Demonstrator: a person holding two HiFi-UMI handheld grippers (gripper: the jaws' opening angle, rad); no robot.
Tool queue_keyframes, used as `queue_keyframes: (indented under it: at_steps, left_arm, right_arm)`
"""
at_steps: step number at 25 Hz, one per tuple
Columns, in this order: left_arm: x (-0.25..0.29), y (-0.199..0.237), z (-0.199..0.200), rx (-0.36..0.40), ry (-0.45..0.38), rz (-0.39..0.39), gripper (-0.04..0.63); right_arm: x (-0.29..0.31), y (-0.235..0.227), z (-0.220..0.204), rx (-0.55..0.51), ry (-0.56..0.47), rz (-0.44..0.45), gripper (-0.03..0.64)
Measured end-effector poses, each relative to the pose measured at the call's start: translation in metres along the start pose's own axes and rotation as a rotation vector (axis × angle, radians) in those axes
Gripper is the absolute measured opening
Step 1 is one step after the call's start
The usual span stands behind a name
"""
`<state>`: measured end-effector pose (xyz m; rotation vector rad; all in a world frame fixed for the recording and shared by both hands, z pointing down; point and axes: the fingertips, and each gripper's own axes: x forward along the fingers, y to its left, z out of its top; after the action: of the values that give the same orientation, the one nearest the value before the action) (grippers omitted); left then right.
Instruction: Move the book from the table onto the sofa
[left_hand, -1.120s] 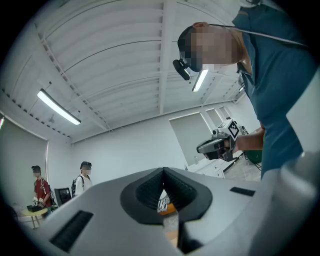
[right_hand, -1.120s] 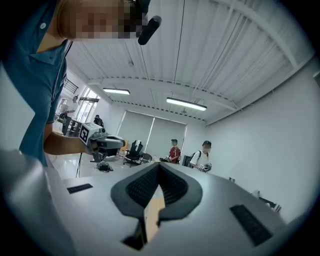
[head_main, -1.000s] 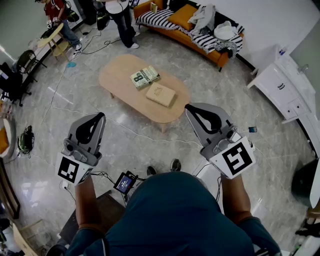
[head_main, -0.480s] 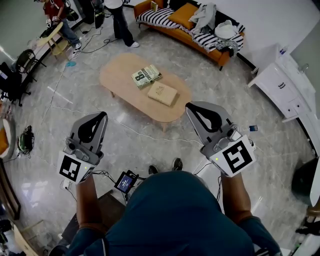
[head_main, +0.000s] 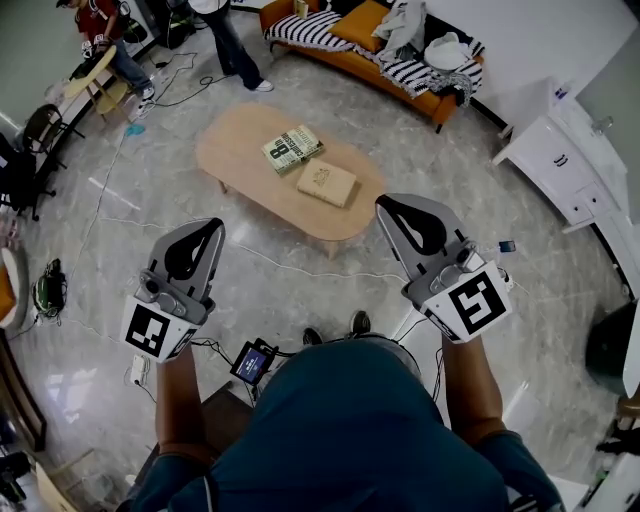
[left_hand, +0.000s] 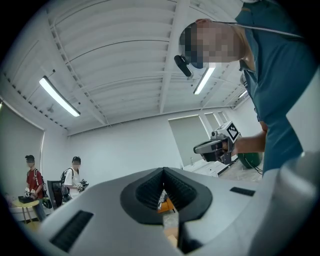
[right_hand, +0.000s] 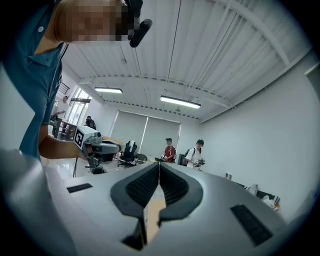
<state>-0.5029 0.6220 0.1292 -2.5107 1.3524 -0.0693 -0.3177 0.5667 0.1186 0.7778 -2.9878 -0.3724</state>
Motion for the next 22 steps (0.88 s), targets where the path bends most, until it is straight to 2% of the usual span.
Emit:
queue_keyframes:
  at_steps: [12,22]
  left_arm:
    - [0.000,0.027,-0.034,-0.047,0.031,-0.024,0.005]
    - [0.065,0.044,-0.068,-0.086,0.067,-0.051,0.005]
  right_arm:
    - [0.032,-0.001,-0.025,0.047,0.045,-0.030,0.015]
    - [0.057,-0.055,-0.065,0.086,0.072,-0.030,0.015]
